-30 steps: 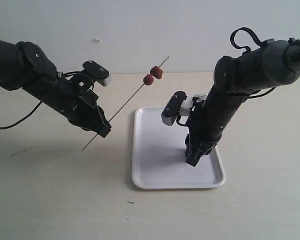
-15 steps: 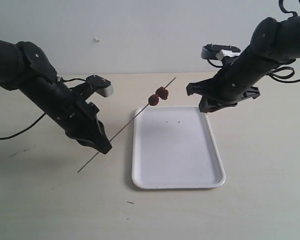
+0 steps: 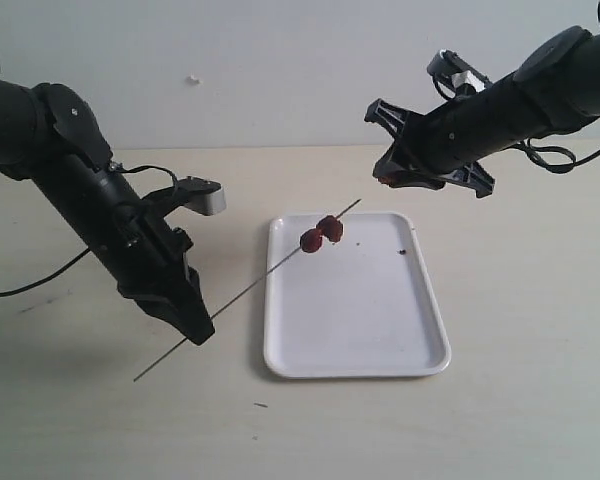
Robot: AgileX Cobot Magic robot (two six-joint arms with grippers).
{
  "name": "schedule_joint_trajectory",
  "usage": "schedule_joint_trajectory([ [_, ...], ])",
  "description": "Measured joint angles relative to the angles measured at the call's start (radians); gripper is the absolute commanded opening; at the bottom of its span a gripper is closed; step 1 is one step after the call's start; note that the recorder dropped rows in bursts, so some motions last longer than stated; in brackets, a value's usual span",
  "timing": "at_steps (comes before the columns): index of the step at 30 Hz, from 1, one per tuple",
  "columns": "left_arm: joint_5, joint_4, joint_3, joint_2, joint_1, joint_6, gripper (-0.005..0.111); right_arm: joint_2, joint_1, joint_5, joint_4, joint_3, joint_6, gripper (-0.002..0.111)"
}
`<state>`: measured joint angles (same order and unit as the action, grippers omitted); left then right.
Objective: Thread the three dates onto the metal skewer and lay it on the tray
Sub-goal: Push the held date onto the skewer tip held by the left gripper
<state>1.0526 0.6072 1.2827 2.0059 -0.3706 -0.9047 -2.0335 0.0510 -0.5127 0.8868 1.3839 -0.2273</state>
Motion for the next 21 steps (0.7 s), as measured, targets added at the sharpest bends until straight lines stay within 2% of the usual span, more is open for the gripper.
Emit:
schedule_joint_trajectory([
  [13, -0.096, 0.045, 0.0, 0.0, 0.0, 0.0, 0.0, 0.0, 0.0, -0.002, 0.202, 0.0, -0.004, 0.026],
  [21, -0.136, 0.054, 0.0, 0.0, 0.0, -0.006, 0.0, 0.0, 0.0, -0.008, 0.245, 0.0, -0.006, 0.026],
])
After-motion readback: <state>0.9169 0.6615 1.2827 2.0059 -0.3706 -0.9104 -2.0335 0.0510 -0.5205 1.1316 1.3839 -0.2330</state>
